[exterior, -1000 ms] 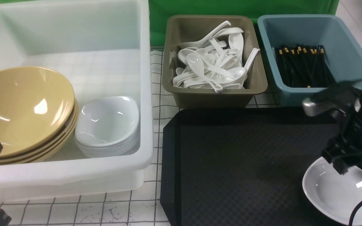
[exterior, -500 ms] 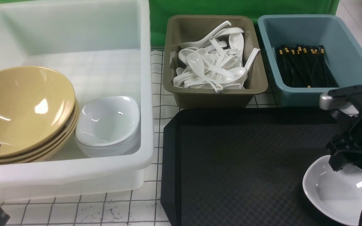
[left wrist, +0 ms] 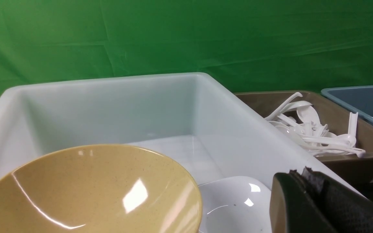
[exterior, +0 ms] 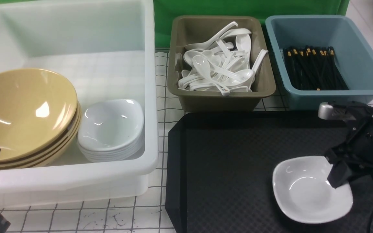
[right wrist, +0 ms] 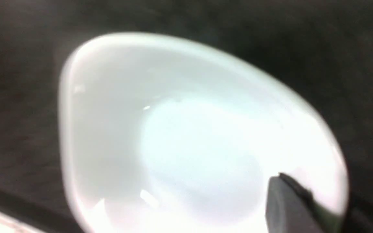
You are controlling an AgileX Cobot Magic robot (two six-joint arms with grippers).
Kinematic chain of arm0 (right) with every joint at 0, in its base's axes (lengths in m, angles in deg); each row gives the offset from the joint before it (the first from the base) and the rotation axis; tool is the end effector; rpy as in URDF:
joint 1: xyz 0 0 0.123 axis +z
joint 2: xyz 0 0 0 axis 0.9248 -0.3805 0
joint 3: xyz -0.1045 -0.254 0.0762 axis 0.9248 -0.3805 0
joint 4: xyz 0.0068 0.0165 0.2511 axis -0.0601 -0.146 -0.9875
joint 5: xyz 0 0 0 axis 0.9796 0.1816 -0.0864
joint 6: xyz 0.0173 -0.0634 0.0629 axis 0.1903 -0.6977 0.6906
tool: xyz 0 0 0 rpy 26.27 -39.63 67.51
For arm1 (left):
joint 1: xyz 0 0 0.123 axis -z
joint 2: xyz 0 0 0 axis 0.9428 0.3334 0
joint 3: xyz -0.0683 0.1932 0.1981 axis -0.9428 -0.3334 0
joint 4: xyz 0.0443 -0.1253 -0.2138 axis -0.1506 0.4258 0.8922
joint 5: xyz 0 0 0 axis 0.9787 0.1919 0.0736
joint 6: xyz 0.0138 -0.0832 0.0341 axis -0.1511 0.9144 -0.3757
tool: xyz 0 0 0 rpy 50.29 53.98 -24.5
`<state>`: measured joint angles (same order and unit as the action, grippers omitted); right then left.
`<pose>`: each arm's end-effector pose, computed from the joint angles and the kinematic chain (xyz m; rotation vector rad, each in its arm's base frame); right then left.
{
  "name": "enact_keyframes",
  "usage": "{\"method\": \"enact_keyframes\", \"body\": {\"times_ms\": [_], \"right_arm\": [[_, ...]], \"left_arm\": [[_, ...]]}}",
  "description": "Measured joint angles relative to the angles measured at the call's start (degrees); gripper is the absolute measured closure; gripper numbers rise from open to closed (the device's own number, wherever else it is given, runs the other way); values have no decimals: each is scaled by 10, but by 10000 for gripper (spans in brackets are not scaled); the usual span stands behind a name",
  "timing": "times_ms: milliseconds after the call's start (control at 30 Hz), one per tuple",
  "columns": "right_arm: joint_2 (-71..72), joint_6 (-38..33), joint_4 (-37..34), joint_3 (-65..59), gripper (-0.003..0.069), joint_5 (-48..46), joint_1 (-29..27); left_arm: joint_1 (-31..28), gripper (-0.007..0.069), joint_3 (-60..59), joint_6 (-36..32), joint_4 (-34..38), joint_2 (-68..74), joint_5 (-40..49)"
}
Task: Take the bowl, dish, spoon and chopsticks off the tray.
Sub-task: Use the right arm to grab the plate, then use the right arm to put the plate into the large storage box on the left
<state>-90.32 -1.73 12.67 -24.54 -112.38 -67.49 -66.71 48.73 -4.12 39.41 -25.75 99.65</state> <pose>0.2965 0.0280 0.1887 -0.3225 3.0727 0.4736 0.0603 -0.0151 0.2817 0.1410 1.5824 -0.1552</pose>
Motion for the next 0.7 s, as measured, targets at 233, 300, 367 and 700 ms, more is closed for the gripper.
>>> {"method": "enact_keyframes", "body": {"times_ms": [233,300,367,700], "right_arm": [[92,-71,-142,19,592,3,17],[123,-63,-165,50,592,25,60],[137,-46,-174,92,592,57,120],[-54,119,-42,404,592,147,394]], "left_arm": [[0,631,0,0,0,0,-1],[0,631,0,0,0,0,-1],[0,631,0,0,0,0,-2],[0,631,-11,0,0,0,-14]]}}
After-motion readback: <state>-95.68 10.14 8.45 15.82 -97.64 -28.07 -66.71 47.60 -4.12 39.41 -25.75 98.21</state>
